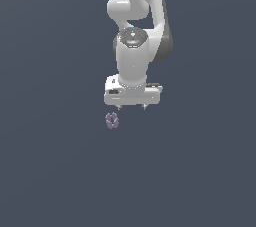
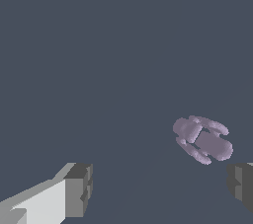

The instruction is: Pick up the object and move it to a goal position.

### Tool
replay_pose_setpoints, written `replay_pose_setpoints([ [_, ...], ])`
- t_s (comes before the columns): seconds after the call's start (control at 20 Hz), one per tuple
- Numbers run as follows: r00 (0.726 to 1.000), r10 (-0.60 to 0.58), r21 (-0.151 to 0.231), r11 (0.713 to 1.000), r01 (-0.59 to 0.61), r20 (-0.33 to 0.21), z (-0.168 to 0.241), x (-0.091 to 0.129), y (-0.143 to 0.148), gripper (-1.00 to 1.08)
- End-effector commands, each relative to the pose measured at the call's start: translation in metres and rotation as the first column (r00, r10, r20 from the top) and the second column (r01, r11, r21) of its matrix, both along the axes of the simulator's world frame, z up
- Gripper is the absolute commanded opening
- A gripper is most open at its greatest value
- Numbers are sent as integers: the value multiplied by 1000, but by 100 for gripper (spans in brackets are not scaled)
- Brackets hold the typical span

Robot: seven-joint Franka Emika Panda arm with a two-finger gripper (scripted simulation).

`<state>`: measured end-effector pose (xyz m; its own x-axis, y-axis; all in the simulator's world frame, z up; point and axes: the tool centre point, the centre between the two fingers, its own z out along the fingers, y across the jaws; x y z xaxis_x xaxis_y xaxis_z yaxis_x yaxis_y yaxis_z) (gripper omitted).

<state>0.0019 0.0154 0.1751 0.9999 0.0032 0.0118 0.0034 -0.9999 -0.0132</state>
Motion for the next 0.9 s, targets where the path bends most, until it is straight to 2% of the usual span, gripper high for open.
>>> replay_pose_setpoints([
  [0.0, 1000, 0, 0, 1000, 0, 0, 0, 0, 0, 100],
  [0.45, 999, -18, -24, 1000, 19, 38, 23, 10, -27, 100],
  [0.85, 999, -8, -24, 1000, 9, 37, 21, 10, -28, 100],
])
